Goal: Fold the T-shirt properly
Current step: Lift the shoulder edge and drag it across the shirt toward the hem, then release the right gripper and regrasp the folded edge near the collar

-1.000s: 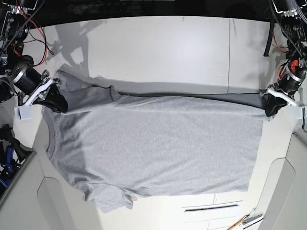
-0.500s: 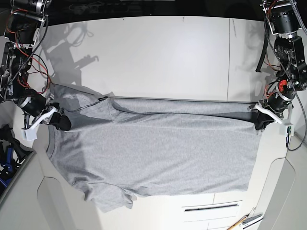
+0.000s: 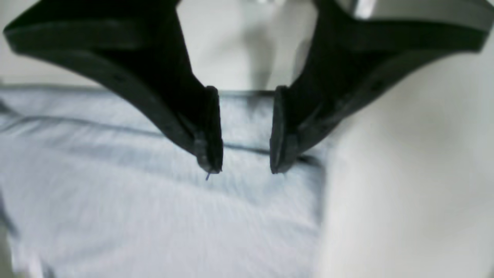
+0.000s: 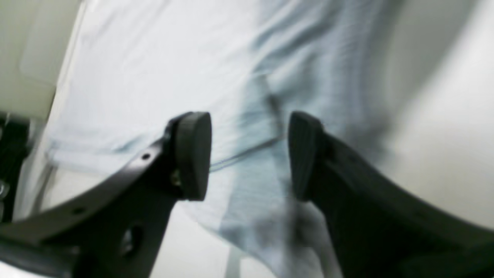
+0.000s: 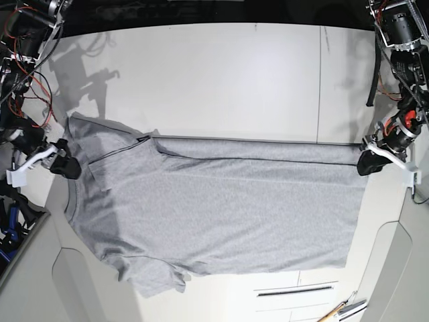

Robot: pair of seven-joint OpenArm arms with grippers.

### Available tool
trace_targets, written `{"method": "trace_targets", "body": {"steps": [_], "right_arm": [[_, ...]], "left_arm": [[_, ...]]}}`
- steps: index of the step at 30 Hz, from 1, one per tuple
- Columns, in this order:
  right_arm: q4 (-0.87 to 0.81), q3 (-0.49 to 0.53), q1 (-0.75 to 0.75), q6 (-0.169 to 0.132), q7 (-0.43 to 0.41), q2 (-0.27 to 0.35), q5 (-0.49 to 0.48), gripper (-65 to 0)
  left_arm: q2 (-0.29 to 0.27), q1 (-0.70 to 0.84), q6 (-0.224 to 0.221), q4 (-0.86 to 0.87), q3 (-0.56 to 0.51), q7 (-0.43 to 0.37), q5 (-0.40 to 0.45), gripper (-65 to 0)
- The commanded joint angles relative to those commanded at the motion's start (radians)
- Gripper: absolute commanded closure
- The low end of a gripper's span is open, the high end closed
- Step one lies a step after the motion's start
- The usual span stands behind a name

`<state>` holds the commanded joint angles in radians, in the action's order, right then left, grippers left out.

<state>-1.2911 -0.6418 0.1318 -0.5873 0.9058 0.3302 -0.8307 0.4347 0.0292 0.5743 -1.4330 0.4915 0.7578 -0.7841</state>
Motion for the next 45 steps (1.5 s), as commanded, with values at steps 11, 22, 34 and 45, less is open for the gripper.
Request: {"method": "trace_targets", "body": {"steps": [11,22,34,45], "right_arm": [[0.008,-0.082,-0.132,0.004,-0.080,-0.012,0.001,-31.7],[0.009,0.085,-0.125,0.003,-0.173,-0.112,0.051,-31.7],[0.009,0.136,-0.085,0.007,-0.153,-0.159,0.135,-31.6],[-0.112,-0.066,-0.098,0.007,-0.034,-0.119,0.011,-31.6]], "left_arm": [[-0.066,0.071,-0.040,0.034,0.053,-0.046,0.007,-34.5],[-0.094,0.038,-0.085,0.082,0.006,-0.153,0.071,-37.6],[-0.105,-0.027,-0.085,0.224,-0.089,-0.208,0.131,-37.5],[-0.105,-0.026,-0.085,0.224,-0.089,-0.193,0.175,-37.5]]}}
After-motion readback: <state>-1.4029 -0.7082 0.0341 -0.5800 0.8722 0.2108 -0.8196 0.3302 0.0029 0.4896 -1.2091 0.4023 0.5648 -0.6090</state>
